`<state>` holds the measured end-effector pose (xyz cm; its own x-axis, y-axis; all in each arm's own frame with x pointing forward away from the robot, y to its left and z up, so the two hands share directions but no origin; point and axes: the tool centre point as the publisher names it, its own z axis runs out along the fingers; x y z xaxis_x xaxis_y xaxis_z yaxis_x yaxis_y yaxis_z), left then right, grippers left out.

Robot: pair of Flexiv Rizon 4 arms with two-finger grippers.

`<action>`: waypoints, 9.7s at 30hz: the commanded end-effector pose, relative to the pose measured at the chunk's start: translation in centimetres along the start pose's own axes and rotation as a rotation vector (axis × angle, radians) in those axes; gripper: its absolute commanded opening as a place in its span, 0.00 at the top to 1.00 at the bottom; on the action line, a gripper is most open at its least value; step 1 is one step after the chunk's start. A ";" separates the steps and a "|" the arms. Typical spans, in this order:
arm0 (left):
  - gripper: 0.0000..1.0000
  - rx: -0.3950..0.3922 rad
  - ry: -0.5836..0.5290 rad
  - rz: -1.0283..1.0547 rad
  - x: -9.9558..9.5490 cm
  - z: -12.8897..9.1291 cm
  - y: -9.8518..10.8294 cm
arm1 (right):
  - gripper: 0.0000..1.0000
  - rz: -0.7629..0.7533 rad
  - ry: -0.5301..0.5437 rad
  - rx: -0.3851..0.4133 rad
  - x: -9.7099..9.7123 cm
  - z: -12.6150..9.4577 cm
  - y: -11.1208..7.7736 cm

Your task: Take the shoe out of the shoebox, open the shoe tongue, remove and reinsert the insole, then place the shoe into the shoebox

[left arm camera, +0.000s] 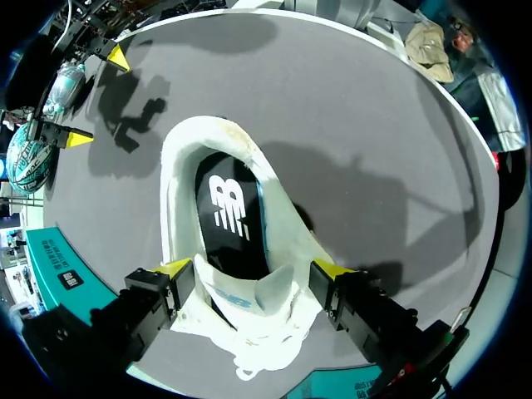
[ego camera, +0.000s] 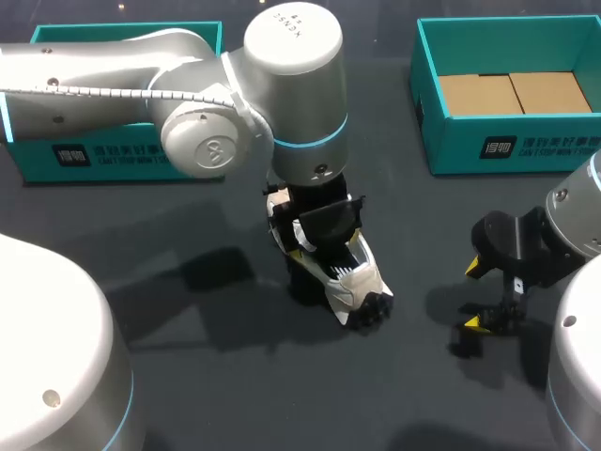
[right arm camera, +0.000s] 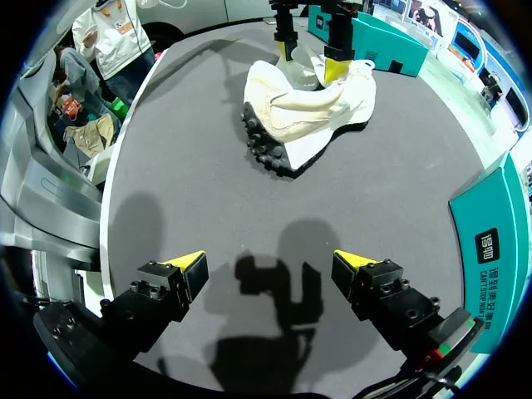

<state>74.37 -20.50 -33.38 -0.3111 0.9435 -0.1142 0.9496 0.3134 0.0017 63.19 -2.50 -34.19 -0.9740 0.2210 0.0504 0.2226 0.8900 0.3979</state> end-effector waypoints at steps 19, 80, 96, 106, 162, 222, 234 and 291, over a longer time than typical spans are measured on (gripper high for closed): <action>0.27 0.175 -0.076 0.141 0.0 -2.5 0.5 | 0.00 0.000 -0.003 0.001 0.2 -0.1 0.0; 0.74 0.133 -0.049 -0.144 -1.9 3.2 1.1 | 0.00 0.000 -0.003 0.001 0.2 -0.1 0.0; 0.61 0.086 -0.158 -0.099 0.2 -6.5 -1.0 | 0.00 0.000 -0.003 0.001 0.2 -0.1 0.0; 0.00 0.133 -0.043 -0.102 -0.5 -9.1 -1.5 | 0.00 0.000 -0.003 0.001 0.2 -0.1 0.0; 0.00 0.053 0.094 -1.906 -3.7 -6.3 -9.2 | 0.00 0.000 -0.003 0.001 0.2 -0.1 0.0; 1.00 -0.064 0.113 -1.930 -4.3 4.8 -11.4 | 0.00 0.000 -0.003 0.001 0.2 -0.1 0.0; 1.00 -0.058 0.140 -1.791 -2.0 1.7 -10.9 | 0.00 0.000 -0.003 0.001 0.2 -0.1 0.0; 1.00 -0.155 0.038 -1.370 8.7 -18.5 10.5 | 0.00 0.000 -0.003 0.001 0.2 -0.1 0.0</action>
<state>82.04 -9.15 -17.97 -0.9901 -0.1227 -0.0677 -0.1256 0.9913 0.0389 63.20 -2.51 -34.19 -0.9739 0.2212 0.0504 0.2227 0.8900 0.3978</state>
